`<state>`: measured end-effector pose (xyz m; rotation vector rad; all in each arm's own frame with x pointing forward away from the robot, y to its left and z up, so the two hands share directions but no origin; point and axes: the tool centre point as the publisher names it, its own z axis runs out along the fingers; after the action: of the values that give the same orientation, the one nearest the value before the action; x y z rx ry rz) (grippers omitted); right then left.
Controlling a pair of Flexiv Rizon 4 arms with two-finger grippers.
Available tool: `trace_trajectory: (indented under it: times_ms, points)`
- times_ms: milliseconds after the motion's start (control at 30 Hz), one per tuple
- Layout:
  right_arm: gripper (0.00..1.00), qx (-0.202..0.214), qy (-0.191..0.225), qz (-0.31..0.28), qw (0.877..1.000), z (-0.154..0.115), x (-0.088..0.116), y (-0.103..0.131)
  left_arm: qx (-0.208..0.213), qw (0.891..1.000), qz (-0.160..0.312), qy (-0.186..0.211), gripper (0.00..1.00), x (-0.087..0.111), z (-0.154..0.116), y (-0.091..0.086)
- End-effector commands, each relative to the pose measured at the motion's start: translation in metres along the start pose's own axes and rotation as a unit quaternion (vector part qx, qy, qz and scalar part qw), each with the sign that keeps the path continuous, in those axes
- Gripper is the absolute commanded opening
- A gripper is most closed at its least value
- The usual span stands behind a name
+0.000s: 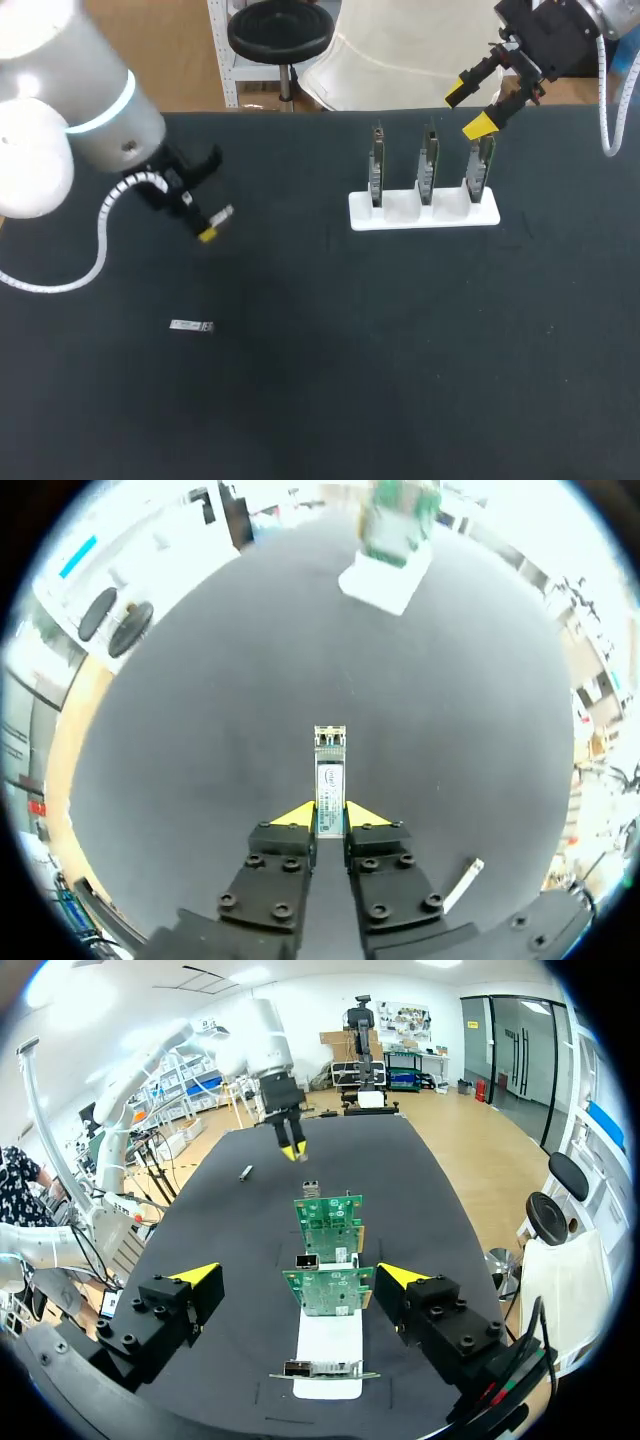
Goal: Pick up the optical module with the left hand, and insert it into the network port with the right hand.
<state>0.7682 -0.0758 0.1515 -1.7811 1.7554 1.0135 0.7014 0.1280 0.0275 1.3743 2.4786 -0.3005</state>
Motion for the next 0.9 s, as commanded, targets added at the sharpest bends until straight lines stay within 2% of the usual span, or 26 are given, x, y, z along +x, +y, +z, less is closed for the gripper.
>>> trace_trajectory:
  times_ms: [33, 267, 333, 433, 600, 733, 900]
  points:
    - [1.00, 0.004, 0.000, -0.001, 1.000, 0.001, 0.000, 0.003, -0.010, 0.998, 0.002, -0.067, 0.00, -0.013, -0.014, 0.005]
    - [1.00, 0.004, 0.000, -0.001, 1.000, 0.001, 0.000, 0.003, -0.033, 0.986, 0.029, -0.158, 0.00, -0.079, -0.043, 0.016]
    - [1.00, 0.004, 0.000, -0.001, 1.000, 0.001, 0.000, 0.003, -0.026, 0.979, 0.036, -0.199, 0.00, -0.102, -0.052, 0.017]
    - [1.00, 0.004, 0.000, -0.001, 1.000, 0.001, 0.000, 0.003, -0.033, 0.971, 0.063, -0.226, 0.00, -0.132, -0.061, 0.015]
    - [1.00, 0.004, 0.000, -0.001, 1.000, 0.001, 0.000, 0.003, -0.023, 0.953, 0.078, -0.291, 0.00, -0.178, -0.078, 0.012]
    - [1.00, 0.004, 0.000, -0.001, 1.000, 0.001, 0.000, 0.003, -0.011, 0.937, 0.087, -0.339, 0.00, -0.209, -0.090, 0.008]
    - [1.00, 0.004, 0.000, -0.001, 1.000, 0.001, 0.000, 0.003, 0.001, 0.922, 0.113, -0.371, 0.00, -0.236, -0.098, -0.004]
